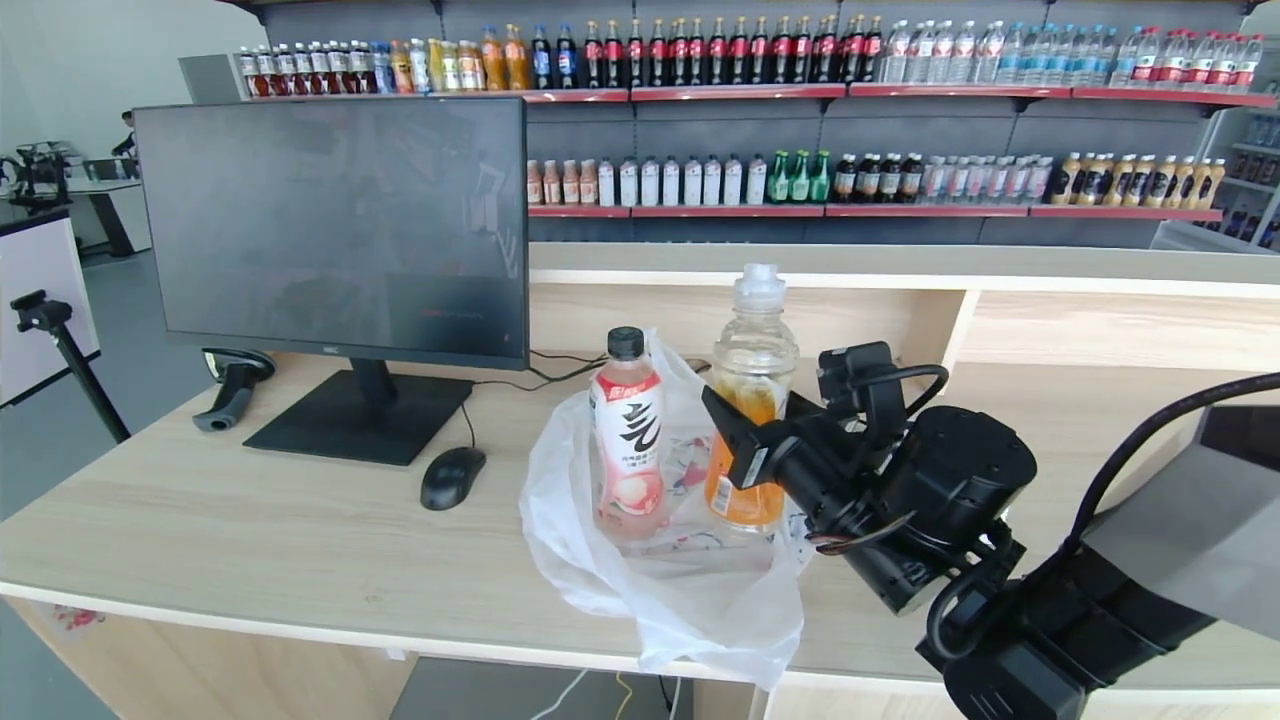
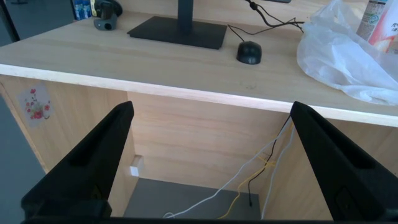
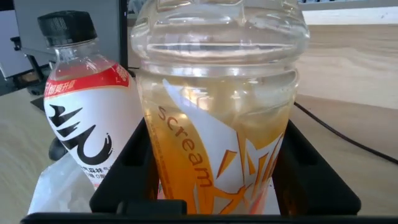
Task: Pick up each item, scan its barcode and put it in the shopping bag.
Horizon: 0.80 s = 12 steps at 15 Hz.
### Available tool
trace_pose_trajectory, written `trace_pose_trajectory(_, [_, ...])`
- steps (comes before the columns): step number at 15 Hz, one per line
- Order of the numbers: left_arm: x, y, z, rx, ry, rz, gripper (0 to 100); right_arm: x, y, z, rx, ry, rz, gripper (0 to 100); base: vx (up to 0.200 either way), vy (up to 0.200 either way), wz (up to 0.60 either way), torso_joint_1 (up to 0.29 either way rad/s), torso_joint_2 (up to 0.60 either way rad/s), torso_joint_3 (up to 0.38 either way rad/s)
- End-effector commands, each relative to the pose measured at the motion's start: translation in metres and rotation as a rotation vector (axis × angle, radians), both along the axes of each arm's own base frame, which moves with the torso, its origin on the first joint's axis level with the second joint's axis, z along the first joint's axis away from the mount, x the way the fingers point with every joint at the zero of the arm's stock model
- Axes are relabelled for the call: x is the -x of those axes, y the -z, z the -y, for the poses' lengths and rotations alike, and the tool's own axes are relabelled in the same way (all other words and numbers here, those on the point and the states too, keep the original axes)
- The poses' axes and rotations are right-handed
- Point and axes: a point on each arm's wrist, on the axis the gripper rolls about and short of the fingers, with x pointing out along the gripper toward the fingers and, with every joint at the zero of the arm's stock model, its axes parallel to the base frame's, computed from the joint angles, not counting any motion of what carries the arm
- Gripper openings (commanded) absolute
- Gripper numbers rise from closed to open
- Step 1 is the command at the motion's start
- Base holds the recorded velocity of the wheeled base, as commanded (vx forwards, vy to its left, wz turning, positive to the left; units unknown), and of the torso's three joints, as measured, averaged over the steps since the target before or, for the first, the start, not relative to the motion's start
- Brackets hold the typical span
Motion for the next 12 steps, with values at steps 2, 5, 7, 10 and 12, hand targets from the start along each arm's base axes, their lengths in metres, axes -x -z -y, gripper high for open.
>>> trace_pose_trajectory(2, [0.0,0.0,0.0,0.001,0.0,0.001,100,0.002,0.008,-0.002,0.014,-0.01,-0.024,0,0.0,0.0,0.0,0.0,0.0,0.0])
trace_pose_trajectory(5, [0.0,0.0,0.0,0.001,-0.002,0.001,100,0.008,0.009,-0.002,0.006,-0.022,-0.044,0,0.0,0.0,0.0,0.0,0.0,0.0])
trace_pose_trajectory(7, [0.0,0.0,0.0,0.001,0.0,0.001,100,0.007,0.005,-0.004,-0.018,-0.025,-0.032,0,0.0,0.0,0.0,0.0,0.0,0.0])
trace_pose_trajectory(10, [0.0,0.0,0.0,0.001,-0.002,0.001,100,0.005,-0.019,-0.002,-0.112,0.011,0.015,0,0.0,0.0,0.0,0.0,0.0,0.0])
trace_pose_trajectory(12, [0.0,0.0,0.0,0.001,0.0,0.001,100,0.011,-0.016,0.001,-0.133,0.002,-0.02,0,0.0,0.0,0.0,0.0,0.0,0.0])
